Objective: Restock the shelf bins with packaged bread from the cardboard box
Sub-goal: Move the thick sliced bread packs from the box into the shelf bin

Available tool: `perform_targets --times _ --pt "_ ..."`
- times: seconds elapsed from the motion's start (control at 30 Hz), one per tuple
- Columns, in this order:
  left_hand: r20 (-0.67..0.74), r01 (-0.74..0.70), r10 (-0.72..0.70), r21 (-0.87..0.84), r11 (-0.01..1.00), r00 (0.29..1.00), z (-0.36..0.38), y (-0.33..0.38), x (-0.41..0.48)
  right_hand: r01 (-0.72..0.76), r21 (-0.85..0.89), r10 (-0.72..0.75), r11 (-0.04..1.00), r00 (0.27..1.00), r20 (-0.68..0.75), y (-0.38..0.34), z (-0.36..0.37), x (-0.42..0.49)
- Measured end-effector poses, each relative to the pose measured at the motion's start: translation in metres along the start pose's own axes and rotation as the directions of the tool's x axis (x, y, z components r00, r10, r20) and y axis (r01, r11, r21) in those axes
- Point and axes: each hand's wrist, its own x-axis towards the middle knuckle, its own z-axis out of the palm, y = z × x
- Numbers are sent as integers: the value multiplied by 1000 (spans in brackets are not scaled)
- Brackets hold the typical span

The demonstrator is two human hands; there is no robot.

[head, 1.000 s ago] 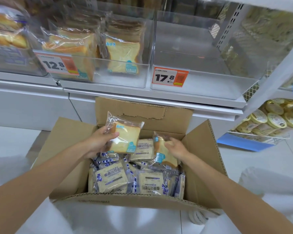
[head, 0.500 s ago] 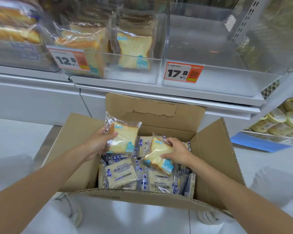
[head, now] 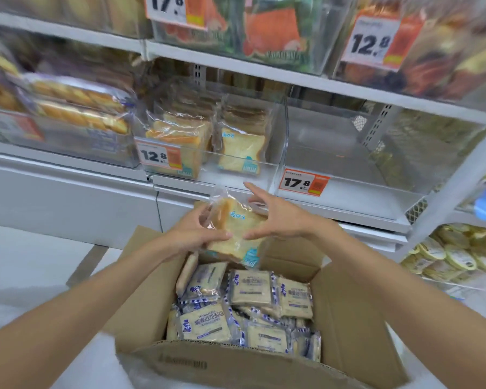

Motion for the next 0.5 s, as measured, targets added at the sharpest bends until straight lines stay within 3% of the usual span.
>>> perform_targets --times 0.17,0.3,0.4,0.43,0.5 --pt "26 -252 252 201 947 967 -40 60 11 121 -300 -180 946 968 -177 -51 -49 16" --pt "29 -381 417 470 796 908 -82 99 28 172 -438 -354 883 857 -375 -76 -91 23" --pt "-44 -268 420 708 654 907 -113 100 56 75 -566 -425 821 743 -517 -75 -118 46" --pt "-61 -222 425 781 584 903 -118 97 67 26 -616 -432 787 736 -521 -72 -123 57" --pt "-40 -167 441 892 421 897 -121 89 87 -42 -697 -379 716 815 -439 -64 -123 80"
